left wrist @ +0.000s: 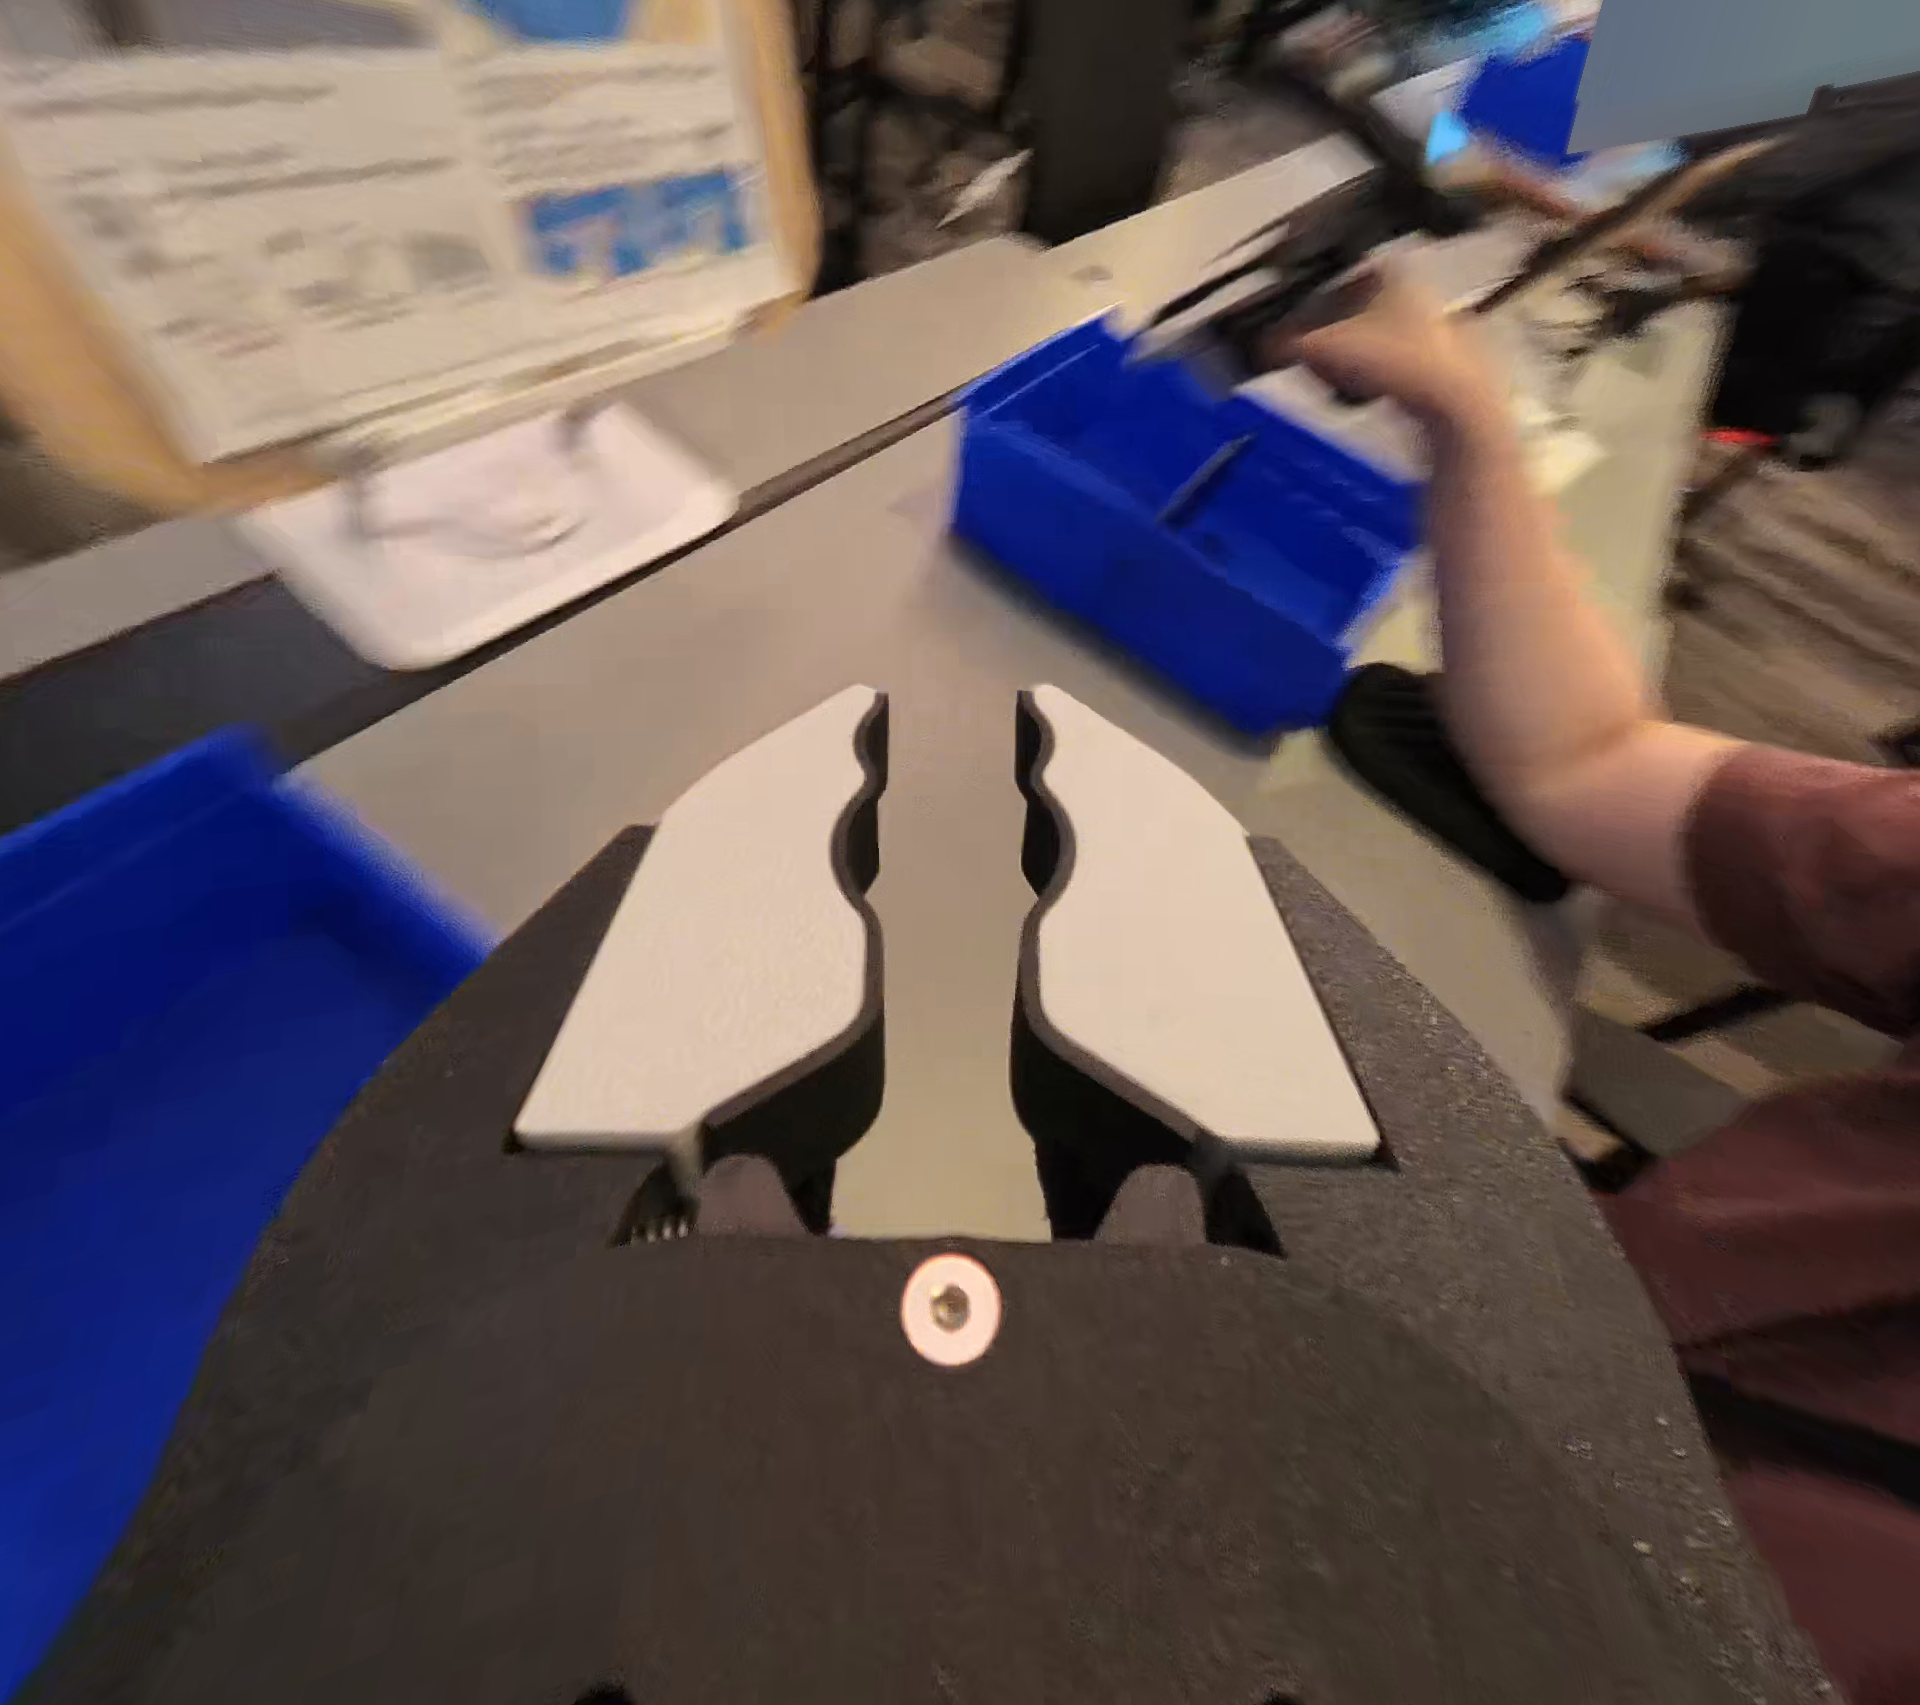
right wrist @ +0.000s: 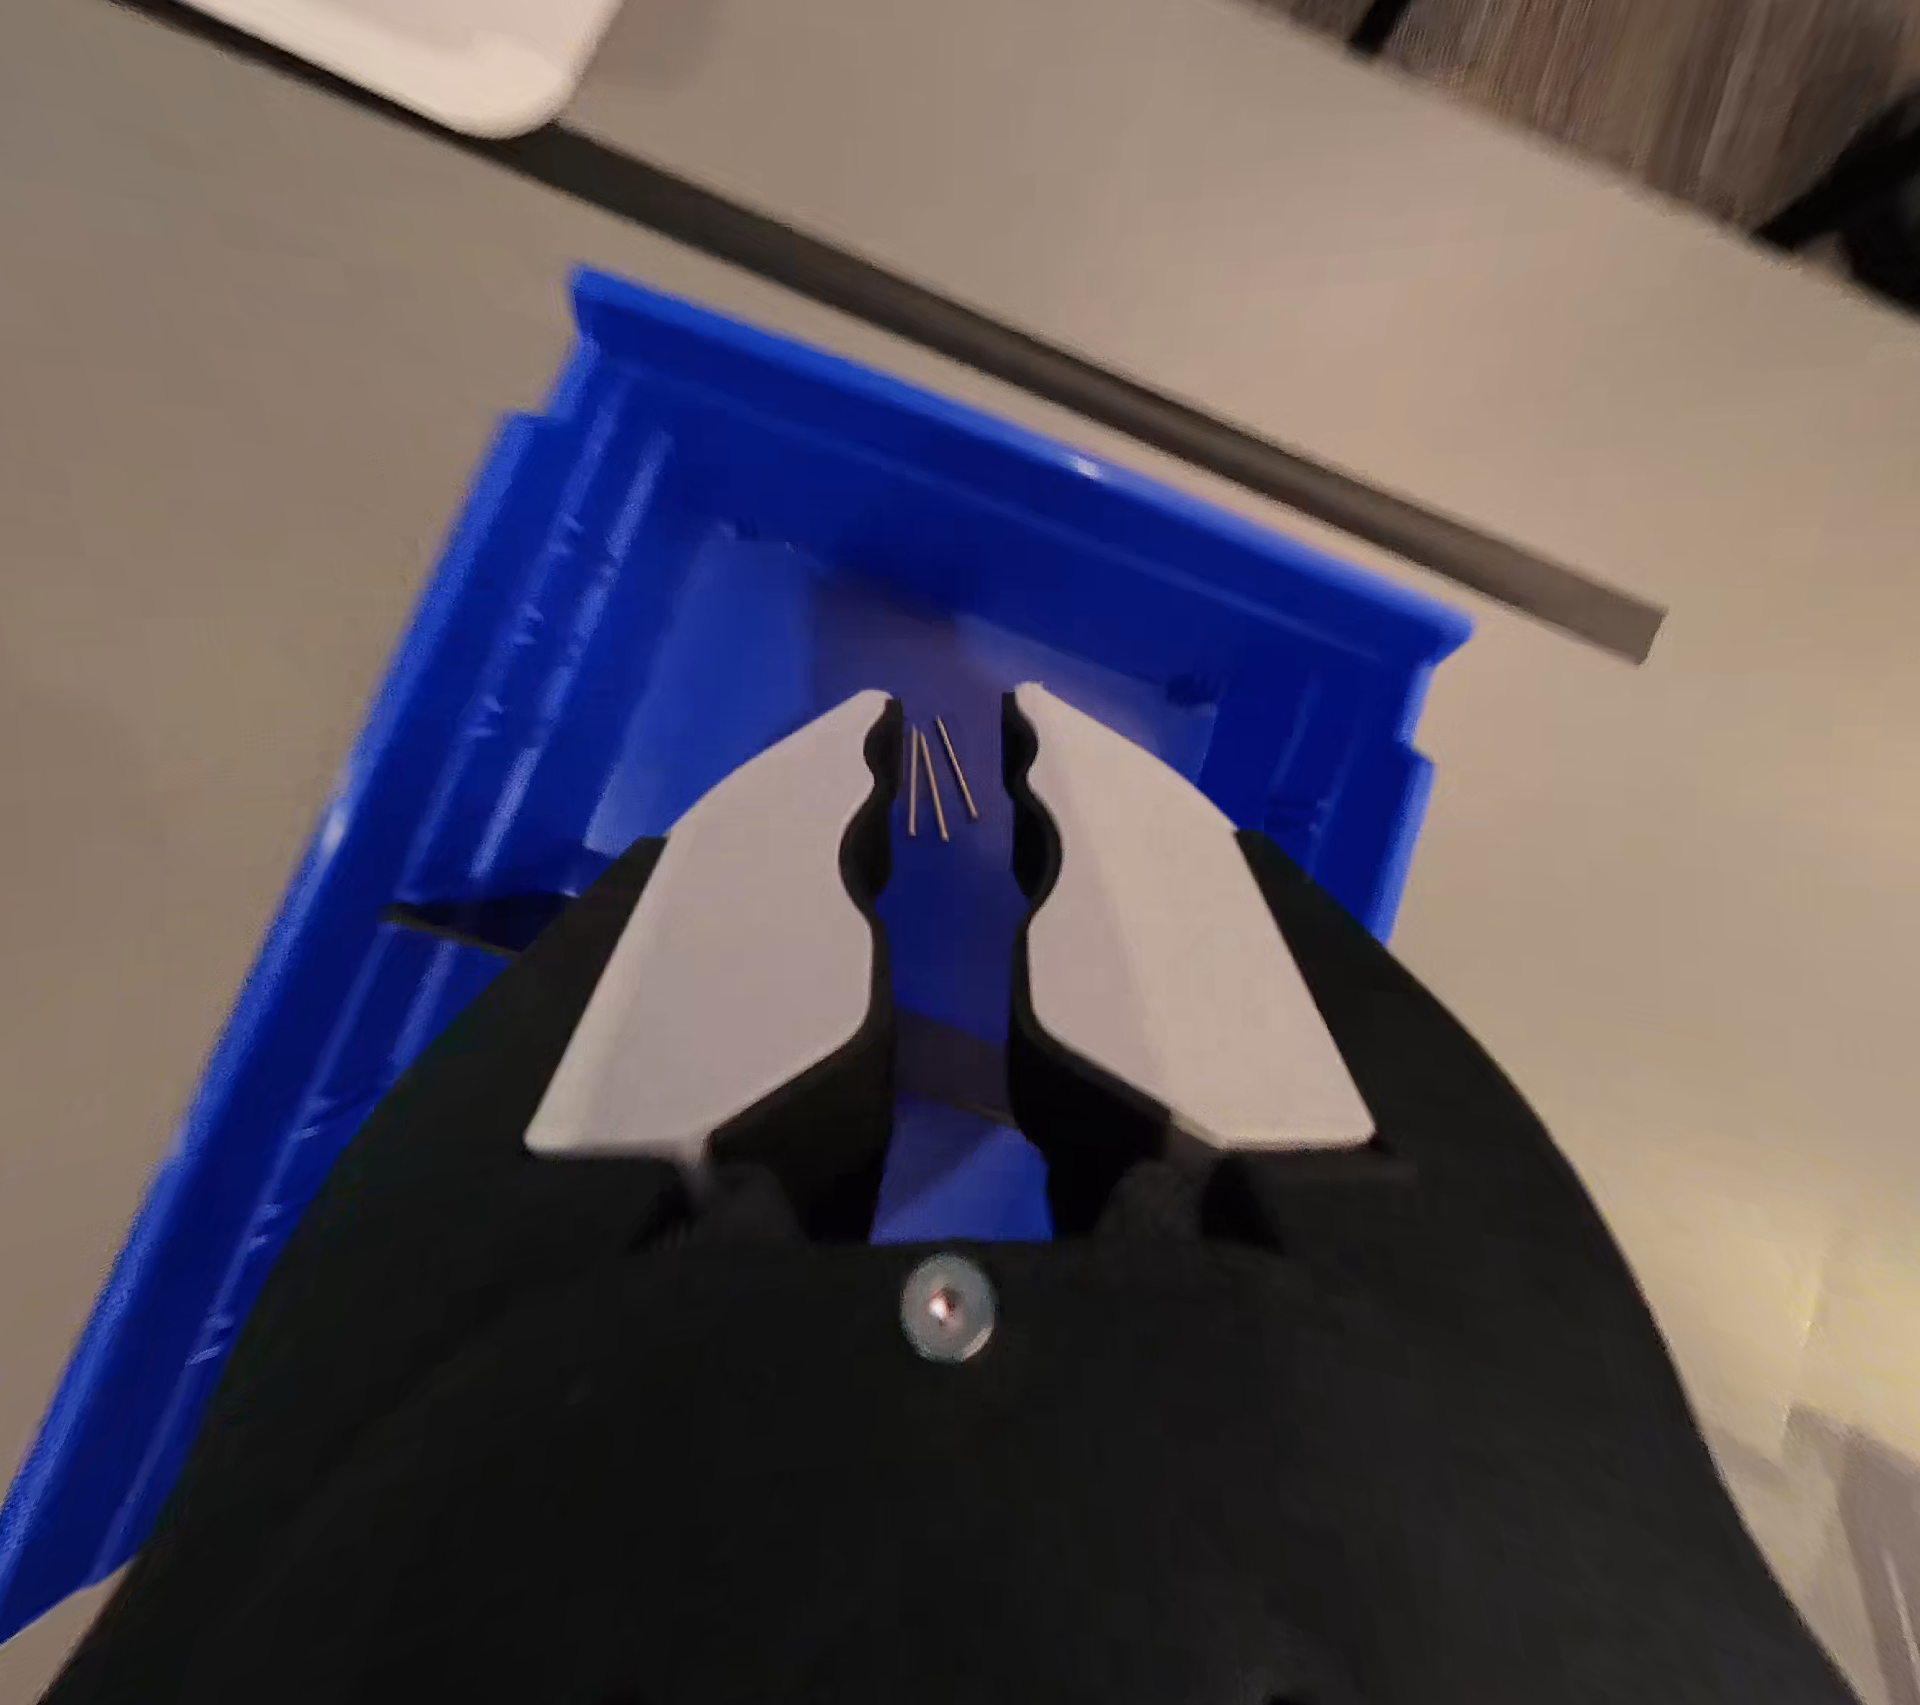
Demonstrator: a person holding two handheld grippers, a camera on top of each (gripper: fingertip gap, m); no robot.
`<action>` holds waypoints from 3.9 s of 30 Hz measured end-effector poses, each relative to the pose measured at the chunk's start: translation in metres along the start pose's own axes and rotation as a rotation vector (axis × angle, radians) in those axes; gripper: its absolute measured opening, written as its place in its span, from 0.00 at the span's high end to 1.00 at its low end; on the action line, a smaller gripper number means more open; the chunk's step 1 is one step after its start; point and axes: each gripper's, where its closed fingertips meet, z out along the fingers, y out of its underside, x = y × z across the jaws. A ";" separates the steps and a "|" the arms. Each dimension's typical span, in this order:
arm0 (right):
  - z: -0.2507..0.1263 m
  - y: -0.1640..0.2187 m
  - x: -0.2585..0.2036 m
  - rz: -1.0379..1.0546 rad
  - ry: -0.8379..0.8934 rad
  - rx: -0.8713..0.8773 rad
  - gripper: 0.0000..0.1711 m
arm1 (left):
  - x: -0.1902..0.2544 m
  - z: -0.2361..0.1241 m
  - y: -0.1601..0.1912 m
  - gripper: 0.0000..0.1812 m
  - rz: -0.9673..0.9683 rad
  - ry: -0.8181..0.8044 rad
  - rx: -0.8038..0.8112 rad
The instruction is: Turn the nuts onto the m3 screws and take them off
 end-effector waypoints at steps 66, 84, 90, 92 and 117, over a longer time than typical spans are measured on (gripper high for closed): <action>-0.031 -0.017 -0.020 -0.208 0.099 0.047 0.81 | -0.114 0.014 0.044 0.99 -0.139 -0.254 -0.130; -0.179 -0.076 -0.302 -0.339 -1.087 0.764 0.86 | 0.111 0.091 -0.009 0.99 0.066 0.514 0.297; -0.168 -0.073 -0.316 -0.251 -1.224 0.690 0.90 | 0.121 0.095 -0.001 0.99 0.106 0.517 0.259; -0.168 -0.072 -0.316 -0.245 -1.239 0.685 0.93 | 0.120 0.096 -0.001 0.99 0.107 0.511 0.257; -0.163 -0.078 -0.305 -0.221 -1.213 0.719 0.86 | 0.119 0.101 0.006 0.99 -0.023 0.599 0.198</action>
